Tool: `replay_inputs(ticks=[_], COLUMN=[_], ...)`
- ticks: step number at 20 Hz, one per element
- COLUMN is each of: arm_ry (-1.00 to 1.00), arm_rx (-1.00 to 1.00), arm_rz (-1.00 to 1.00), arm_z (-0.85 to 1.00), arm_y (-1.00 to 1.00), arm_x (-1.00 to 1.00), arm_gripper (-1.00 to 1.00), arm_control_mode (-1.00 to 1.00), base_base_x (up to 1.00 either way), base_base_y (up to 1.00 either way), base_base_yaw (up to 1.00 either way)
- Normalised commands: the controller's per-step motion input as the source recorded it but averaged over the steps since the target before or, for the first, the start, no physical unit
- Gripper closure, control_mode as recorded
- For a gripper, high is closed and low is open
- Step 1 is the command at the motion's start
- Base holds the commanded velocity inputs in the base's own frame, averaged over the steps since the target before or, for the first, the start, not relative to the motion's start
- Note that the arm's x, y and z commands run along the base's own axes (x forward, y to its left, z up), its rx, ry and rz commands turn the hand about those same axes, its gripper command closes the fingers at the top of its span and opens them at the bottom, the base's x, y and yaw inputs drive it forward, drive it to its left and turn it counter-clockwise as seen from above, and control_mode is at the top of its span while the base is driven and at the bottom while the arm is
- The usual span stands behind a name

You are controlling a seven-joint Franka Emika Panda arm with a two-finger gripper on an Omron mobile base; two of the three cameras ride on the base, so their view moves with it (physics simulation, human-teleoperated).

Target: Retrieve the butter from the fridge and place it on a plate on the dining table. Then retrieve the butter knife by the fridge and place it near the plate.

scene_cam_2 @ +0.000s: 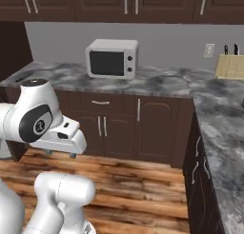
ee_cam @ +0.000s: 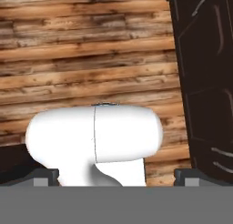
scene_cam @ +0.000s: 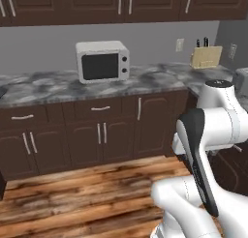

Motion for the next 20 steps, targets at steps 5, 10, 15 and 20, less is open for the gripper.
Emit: replay_inputs(ticks=[5,10,15,20], arm_ry=[0.0,0.0,0.0,0.0], arm_rx=[0.0,0.0,0.0,0.0], arm_rz=[0.0,0.0,0.0,0.0], arm_z=[0.0,0.0,0.0,0.0], arm_y=[0.0,0.0,0.0,0.0], arm_x=[0.0,0.0,0.0,0.0], arm_gripper=[-1.0,-1.0,-1.0,-1.0], arm_control_mode=[1.0,1.0,1.0,1.0], base_base_x=[1.0,1.0,0.92,0.51], base_base_y=[0.25,0.29,0.62,0.98], base_base_yaw=[0.0,0.0,0.0,0.0])
